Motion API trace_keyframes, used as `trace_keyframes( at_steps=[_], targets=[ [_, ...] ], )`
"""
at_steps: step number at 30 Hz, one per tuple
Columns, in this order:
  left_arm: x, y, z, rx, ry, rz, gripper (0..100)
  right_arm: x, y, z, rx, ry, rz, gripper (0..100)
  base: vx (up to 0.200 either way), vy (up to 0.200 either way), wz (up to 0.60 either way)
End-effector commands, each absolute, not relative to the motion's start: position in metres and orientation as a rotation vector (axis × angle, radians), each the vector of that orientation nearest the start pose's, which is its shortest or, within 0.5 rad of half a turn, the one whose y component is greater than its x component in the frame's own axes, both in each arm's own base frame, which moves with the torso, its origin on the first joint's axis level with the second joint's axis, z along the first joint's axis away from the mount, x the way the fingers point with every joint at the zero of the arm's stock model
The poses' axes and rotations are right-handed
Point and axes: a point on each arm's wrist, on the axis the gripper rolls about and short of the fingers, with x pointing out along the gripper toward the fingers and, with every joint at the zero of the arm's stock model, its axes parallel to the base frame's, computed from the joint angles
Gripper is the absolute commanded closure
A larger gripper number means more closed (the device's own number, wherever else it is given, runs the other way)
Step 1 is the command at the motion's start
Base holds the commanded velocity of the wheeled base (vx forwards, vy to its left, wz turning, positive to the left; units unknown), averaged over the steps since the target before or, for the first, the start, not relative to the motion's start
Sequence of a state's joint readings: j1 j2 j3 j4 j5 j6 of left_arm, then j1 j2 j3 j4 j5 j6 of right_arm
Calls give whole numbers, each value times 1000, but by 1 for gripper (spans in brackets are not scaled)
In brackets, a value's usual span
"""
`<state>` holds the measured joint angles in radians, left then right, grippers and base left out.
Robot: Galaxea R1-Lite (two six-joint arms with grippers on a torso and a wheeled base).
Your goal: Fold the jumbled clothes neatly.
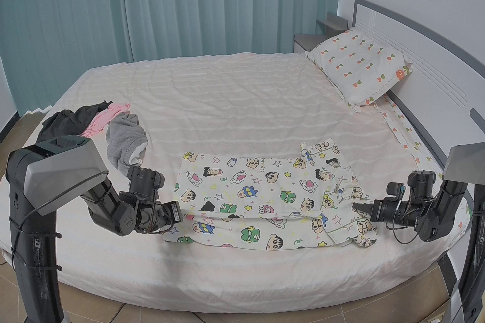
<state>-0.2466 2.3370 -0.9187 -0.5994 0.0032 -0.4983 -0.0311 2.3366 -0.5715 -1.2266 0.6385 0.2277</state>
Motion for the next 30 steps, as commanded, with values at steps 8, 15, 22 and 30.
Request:
trace_keyframes(
  at_steps=[8,15,22,30],
  targets=[
    [379,-95,-24,-384,834,-14,100,335,3,-20,394,577,529,100,0,0,0],
    [386,-96,-29,-390,824,-12,0,338,1,-24,397,580,524,100,0,0,0],
    [394,-95,-29,-460,802,32,0,342,-1,-35,395,594,480,0,0,0,0],
    [397,-80,-19,-531,769,84,0,345,-26,-28,446,562,363,0,0,0,0]
  ],
)
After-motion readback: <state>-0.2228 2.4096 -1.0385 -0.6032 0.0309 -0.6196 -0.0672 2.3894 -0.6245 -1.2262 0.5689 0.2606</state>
